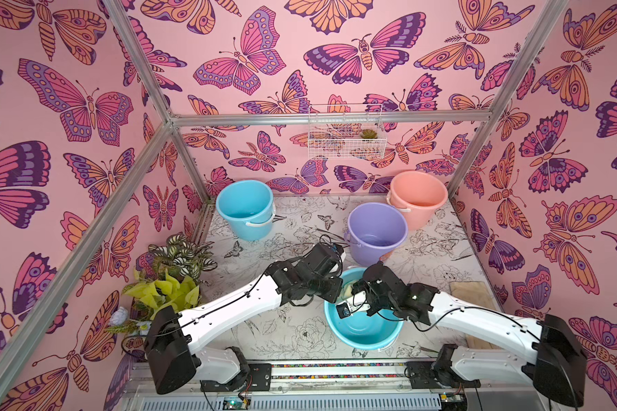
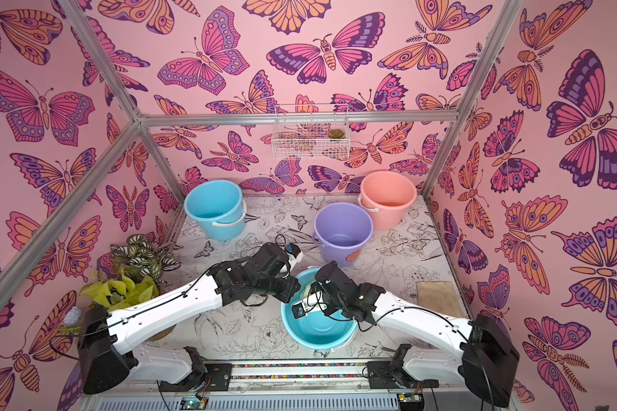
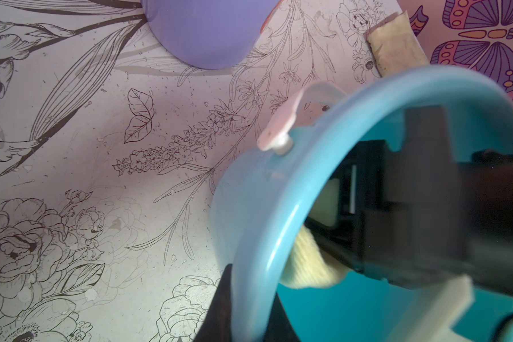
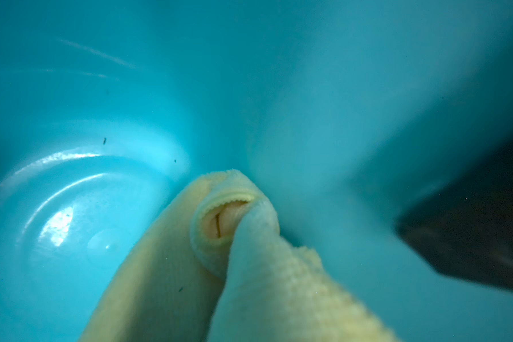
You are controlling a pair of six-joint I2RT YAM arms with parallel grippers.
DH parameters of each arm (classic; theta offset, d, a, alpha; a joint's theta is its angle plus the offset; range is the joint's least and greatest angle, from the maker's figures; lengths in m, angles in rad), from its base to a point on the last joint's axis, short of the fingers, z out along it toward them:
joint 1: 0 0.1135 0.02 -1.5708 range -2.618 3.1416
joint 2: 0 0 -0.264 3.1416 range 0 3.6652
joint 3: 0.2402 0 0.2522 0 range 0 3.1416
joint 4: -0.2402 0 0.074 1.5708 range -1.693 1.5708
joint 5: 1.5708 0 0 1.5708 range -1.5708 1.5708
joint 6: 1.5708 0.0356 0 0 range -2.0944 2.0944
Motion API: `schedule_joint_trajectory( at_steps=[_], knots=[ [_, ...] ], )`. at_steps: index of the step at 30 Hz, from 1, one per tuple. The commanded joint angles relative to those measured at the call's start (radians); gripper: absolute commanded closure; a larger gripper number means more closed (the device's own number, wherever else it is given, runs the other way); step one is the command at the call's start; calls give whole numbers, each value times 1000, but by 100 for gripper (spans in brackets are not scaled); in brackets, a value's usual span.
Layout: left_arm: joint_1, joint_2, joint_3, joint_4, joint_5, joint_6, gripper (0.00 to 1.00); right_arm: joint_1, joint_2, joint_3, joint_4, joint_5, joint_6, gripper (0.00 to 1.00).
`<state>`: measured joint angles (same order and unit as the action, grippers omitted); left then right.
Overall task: Wipe the inside of the bucket with a cloth
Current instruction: Wipe the dirt from the inside of the bucket.
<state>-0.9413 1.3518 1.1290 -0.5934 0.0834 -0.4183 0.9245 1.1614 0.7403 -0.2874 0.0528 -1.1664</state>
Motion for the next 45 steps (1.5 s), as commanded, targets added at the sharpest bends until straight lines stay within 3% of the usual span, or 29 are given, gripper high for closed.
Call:
schedule_joint_trajectory(
  at_steps=[1, 6, 17, 25, 29, 34, 39, 45],
  knots=[
    [-5, -1, 31, 20, 29, 14, 100, 4, -65, 8, -47, -69, 11, 100],
    [-5, 1, 32, 18, 31, 18, 100, 36, -146, 35, -60, -50, -9, 100],
    [-5, 6, 31, 14, 43, 30, 100, 74, -183, 104, -45, 28, -217, 100],
    [-5, -1, 29, 10, 30, 26, 100, 74, -149, 127, -42, 202, -255, 100],
    [-5, -11, 23, 8, 9, 18, 100, 81, -162, 149, -177, 315, -275, 100],
    [-5, -13, 22, 3, -12, 9, 100, 91, -193, 213, -458, 380, -198, 100],
    [-5, -19, 20, 3, -33, 6, 100, 108, -219, 281, -748, 293, -66, 100],
    [-5, -27, 17, -1, -49, -3, 100, 120, -222, 319, -905, 121, 52, 100]
  ],
)
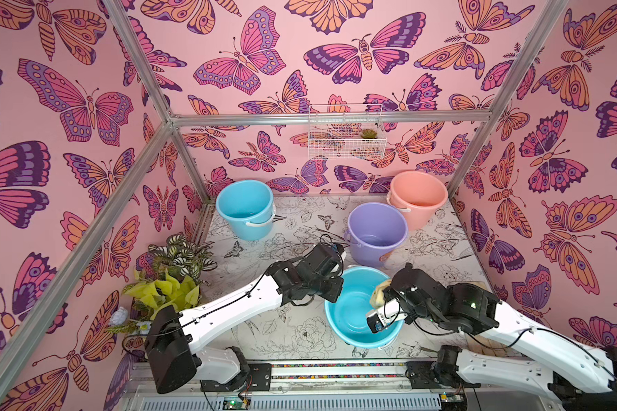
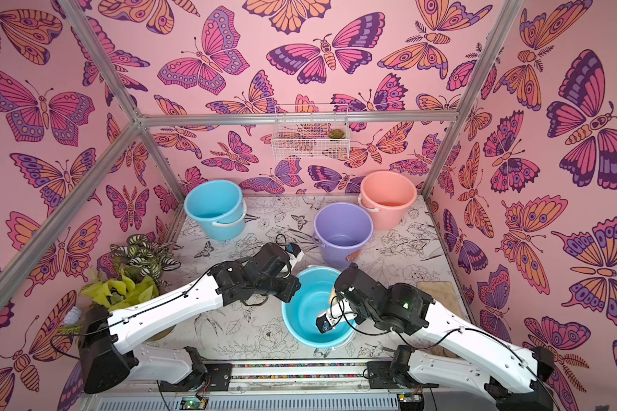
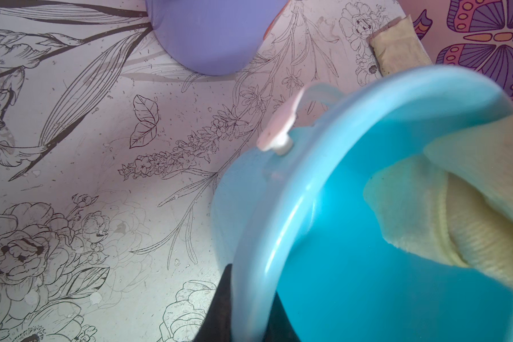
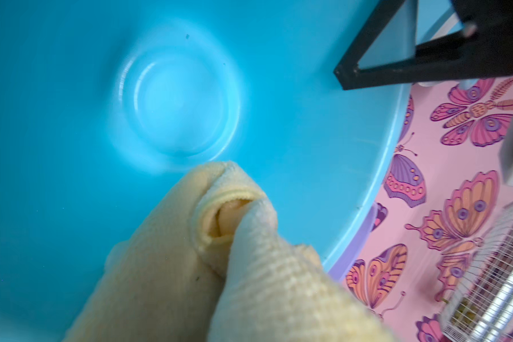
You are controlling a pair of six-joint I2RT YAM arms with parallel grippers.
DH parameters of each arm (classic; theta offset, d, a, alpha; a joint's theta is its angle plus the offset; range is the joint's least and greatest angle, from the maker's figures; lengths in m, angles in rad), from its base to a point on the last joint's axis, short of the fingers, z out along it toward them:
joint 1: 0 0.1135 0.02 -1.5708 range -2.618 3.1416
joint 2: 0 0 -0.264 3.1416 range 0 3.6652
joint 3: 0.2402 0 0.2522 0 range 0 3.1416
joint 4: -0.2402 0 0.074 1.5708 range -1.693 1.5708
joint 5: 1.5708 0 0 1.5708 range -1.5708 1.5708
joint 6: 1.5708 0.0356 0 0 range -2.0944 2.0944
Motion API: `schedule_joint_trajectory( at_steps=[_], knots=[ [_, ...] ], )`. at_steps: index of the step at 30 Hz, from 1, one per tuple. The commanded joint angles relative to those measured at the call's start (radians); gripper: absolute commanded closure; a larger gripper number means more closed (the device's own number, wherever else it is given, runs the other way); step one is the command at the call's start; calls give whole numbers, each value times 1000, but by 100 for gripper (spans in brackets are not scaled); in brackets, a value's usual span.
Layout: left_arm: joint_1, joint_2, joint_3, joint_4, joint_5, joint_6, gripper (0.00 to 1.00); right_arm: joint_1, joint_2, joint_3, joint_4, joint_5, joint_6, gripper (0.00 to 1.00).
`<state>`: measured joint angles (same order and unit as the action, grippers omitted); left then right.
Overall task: Wipe the inside of the bucket with a cloth
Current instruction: Wipe the dirt from the inside of the bucket.
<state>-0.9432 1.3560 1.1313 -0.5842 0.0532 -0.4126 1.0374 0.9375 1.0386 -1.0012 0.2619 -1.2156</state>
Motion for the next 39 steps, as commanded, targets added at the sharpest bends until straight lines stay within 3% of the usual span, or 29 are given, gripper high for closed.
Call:
schedule_joint_trajectory(
  at_steps=[1, 8, 12, 17, 22, 26, 39],
  knots=[
    [-3, -32, 13, -11, -19, -11, 100, 12, 8, 27, -208, -120, 121, 100],
    [-3, -61, -4, -10, -24, -23, 100, 24, 51, 21, -127, -386, 249, 100],
    [-3, -64, -11, -9, -20, -28, 100, 44, 75, -26, 69, -519, 333, 100],
    [-3, -64, -7, -9, -16, -25, 100, 89, 130, -89, 374, -575, 455, 100],
    [-3, -58, 4, -8, -18, -19, 100, 122, 182, -151, 712, -424, 565, 100],
    [-3, -43, 7, -8, -5, -22, 100, 131, 216, -146, 779, -208, 541, 100],
    [-3, -7, 10, 5, 13, -8, 100, 129, 230, -155, 729, 232, 7, 100]
  ],
)
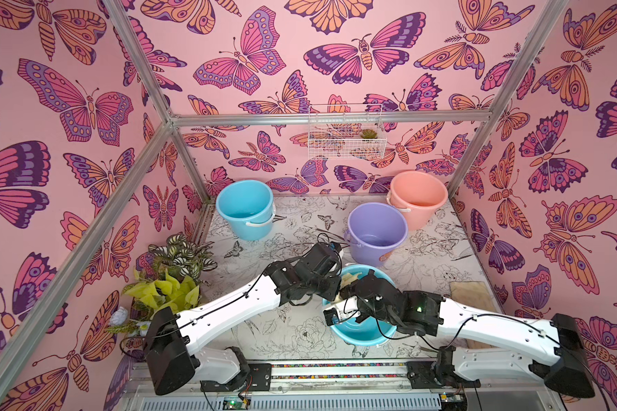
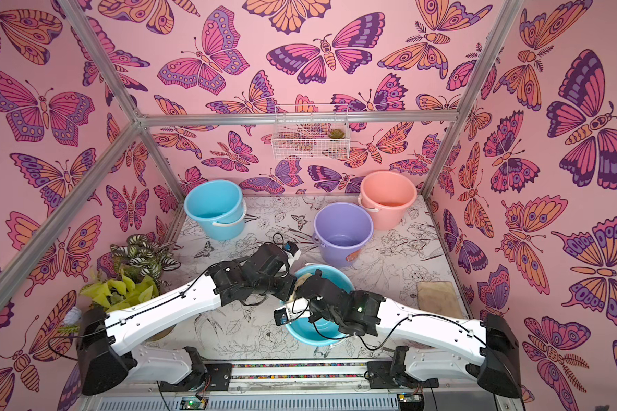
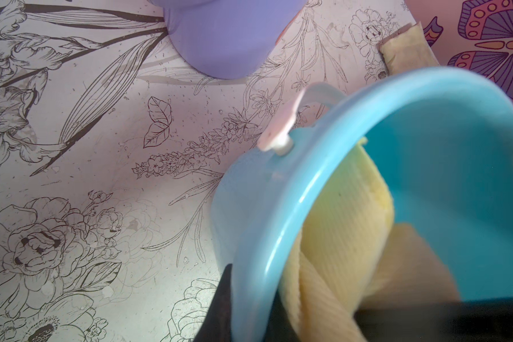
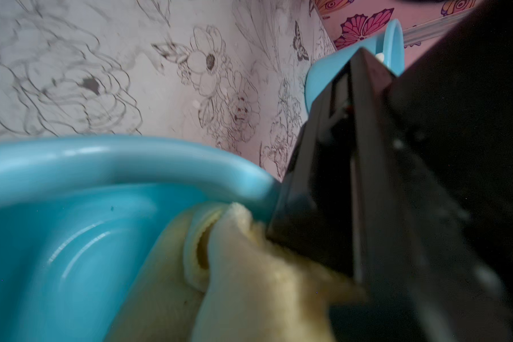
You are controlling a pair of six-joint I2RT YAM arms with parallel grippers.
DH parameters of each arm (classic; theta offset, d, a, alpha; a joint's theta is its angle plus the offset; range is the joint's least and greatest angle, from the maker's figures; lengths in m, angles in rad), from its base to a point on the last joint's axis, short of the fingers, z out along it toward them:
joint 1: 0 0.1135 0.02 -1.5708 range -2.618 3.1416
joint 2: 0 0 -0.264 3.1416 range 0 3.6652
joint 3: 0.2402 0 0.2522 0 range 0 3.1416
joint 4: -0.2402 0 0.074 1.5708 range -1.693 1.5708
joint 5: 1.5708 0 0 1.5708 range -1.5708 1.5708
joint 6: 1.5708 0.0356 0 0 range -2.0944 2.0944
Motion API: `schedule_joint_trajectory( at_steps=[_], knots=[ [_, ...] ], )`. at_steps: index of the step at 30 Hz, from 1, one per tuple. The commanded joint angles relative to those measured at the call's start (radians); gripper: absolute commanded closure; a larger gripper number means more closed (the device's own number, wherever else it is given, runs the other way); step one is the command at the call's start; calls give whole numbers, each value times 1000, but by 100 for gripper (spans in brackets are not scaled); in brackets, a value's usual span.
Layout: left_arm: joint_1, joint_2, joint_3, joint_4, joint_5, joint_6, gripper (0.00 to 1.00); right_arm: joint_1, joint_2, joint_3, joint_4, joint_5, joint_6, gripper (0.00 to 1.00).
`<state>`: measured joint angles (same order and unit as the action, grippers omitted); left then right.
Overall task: Wipe the inside of the bucket with a cloth
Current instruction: Wipe the dirt from the inside of the bucket.
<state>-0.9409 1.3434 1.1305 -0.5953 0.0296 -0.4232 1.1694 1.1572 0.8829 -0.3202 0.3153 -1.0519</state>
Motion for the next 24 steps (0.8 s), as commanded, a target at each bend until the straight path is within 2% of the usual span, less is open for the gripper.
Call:
schedule_joint_trajectory(
  at_steps=[1, 4, 12, 19, 24],
  knots=[
    [-6, 6, 9, 16, 38, 1, 100, -5, 17, 1, 51, 210, -187, 100],
    [-6, 11, 11, 16, 32, 1, 100, -5, 20, 10, 43, 280, -224, 100],
    [-6, 16, 15, 14, 23, 9, 100, -17, -41, 6, -126, 430, -190, 100],
    [-6, 9, 12, 10, -2, 12, 100, -16, -48, 64, -450, 562, 50, 100],
    [-4, 3, 8, 10, -22, 3, 100, 6, -57, 132, -710, 490, 233, 100]
  ],
)
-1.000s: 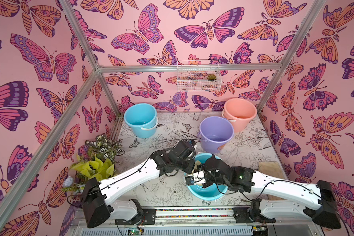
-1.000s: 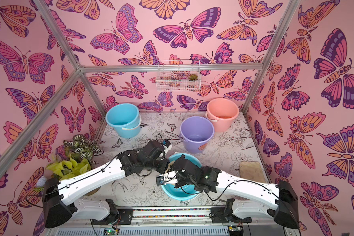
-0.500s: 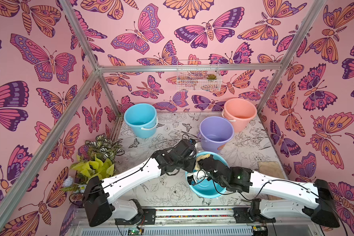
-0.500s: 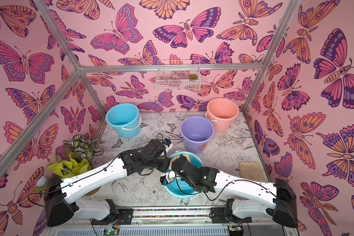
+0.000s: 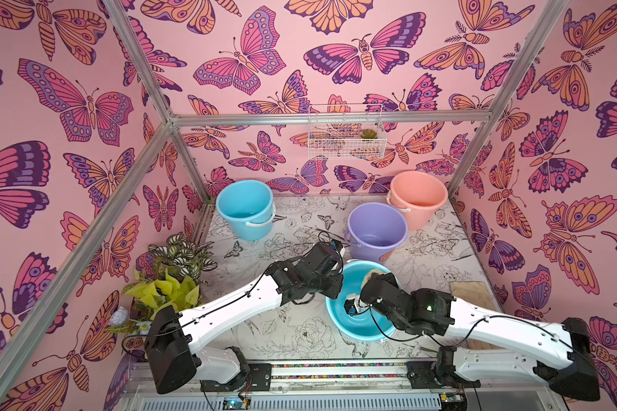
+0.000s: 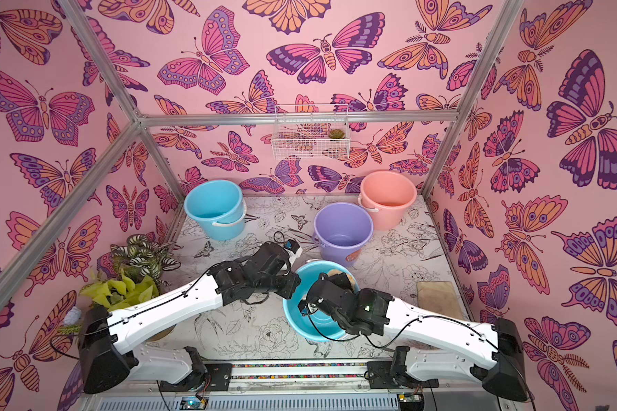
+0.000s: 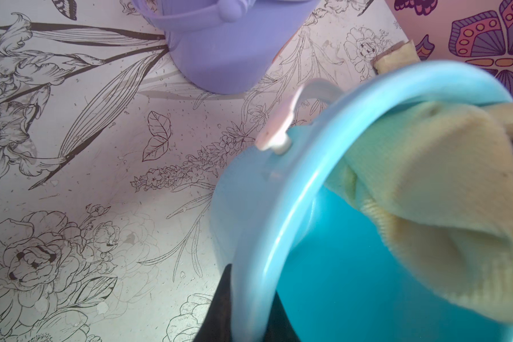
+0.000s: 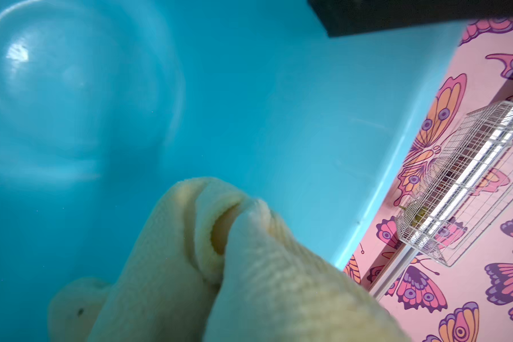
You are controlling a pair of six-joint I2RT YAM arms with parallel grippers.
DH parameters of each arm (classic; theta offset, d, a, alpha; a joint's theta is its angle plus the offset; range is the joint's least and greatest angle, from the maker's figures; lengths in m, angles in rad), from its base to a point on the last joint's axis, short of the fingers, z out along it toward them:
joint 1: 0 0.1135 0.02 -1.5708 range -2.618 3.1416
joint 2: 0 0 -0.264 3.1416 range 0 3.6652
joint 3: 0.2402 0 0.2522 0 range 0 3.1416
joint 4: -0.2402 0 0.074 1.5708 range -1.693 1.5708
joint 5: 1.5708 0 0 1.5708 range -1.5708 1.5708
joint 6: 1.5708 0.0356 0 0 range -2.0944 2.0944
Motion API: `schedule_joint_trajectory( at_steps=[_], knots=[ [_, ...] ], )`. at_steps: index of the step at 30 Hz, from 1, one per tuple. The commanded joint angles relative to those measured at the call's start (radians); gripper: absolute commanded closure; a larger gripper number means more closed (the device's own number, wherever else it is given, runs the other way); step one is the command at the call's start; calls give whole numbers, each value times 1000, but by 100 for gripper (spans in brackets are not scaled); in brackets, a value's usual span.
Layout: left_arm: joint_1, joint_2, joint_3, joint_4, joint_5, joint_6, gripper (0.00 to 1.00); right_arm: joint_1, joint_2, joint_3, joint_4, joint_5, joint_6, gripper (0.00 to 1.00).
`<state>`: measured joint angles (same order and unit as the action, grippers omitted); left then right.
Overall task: Wipe the inside of the bucket with a cloth
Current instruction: Wipe the dirt from the inside of the bucket.
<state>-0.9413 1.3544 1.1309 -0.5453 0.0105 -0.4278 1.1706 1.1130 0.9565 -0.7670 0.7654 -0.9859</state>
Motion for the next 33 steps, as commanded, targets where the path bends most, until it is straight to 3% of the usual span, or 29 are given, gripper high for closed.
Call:
schedule_joint_trajectory(
  at_steps=[1, 10, 14, 18, 25, 28, 33],
  knots=[
    [-4, -9, 7, -41, -4, 7, 100, 10, -11, 74, -313, -7, 203, 100],
    [-4, -9, 1, -50, -9, -4, 100, 23, 36, 205, -573, -531, 435, 100],
    [-4, -3, 7, -51, -6, -3, 100, 23, 47, 222, -549, -720, 481, 100],
    [-2, 4, 18, -50, 1, 3, 100, 23, 47, 190, -401, -854, 538, 100],
    [-3, 7, 21, -50, 3, 0, 100, 23, 32, 74, 74, -918, 687, 100],
    [-3, 7, 21, -50, 5, -2, 100, 24, 33, 31, 271, -864, 753, 100],
    [2, -1, 18, -54, -6, -17, 100, 23, 49, 1, 432, -737, 785, 100]
  ],
)
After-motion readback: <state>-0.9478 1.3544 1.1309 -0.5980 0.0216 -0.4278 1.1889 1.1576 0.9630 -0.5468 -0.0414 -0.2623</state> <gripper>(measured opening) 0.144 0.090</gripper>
